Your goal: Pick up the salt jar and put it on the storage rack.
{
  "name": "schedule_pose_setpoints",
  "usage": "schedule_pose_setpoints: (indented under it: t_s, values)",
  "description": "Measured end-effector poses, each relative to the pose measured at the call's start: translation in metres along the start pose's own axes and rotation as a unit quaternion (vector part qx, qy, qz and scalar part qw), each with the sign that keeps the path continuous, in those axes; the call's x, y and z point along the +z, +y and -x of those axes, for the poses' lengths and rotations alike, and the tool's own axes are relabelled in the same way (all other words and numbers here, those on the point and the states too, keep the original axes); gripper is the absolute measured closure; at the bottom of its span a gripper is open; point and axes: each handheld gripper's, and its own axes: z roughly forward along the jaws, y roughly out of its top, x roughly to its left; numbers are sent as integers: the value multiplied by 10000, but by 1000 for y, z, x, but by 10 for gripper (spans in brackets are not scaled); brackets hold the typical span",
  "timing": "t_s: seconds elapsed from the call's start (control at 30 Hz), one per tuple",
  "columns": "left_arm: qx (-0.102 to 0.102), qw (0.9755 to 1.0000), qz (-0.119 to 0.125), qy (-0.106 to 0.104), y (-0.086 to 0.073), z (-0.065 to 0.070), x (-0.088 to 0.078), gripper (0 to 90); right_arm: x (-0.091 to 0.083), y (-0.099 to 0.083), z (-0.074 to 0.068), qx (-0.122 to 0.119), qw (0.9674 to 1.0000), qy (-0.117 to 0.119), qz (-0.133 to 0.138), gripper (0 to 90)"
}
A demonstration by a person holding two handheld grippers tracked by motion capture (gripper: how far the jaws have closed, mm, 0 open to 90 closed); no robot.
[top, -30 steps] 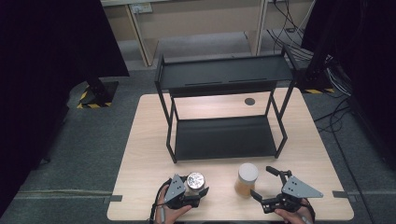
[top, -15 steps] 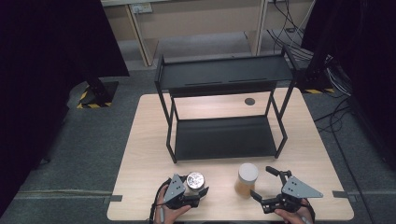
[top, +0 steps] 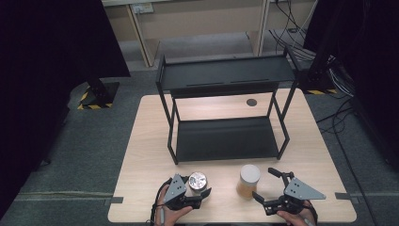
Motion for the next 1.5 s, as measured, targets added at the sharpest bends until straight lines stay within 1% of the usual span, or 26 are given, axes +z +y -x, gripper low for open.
schedule_pose_setpoints:
  t_s: [0.2,0.37,0.6,0.77,1.0,1.13,1.27,1.33,1.5]
  values:
    - [-1,10000,15,-13,4,-1,0,309,0,0,0,-2,10000,-4,1,3]
    - [23,10000,74,-16,13,-2,-1,309,0,0,0,5,10000,1,14,3]
    - [66,9998,171,-73,25,-4,1,309,-1,0,0,19,10000,-4,25,3]
    - [81,9998,181,-95,34,-7,4,309,-1,0,0,29,10000,-2,27,3]
    - [10,9996,255,-100,47,-14,4,309,-1,0,0,40,10000,-4,24,3]
    - [44,9997,238,-93,55,-17,4,309,0,0,0,44,10000,0,22,3]
    - [106,9997,222,-94,67,-20,4,309,0,0,1,47,10000,2,20,3]
    - [93,9996,229,-110,72,-23,3,309,0,0,1,51,10000,3,22,3]
    - [158,9997,171,-84,88,-28,4,309,-1,0,1,52,10000,3,23,3]
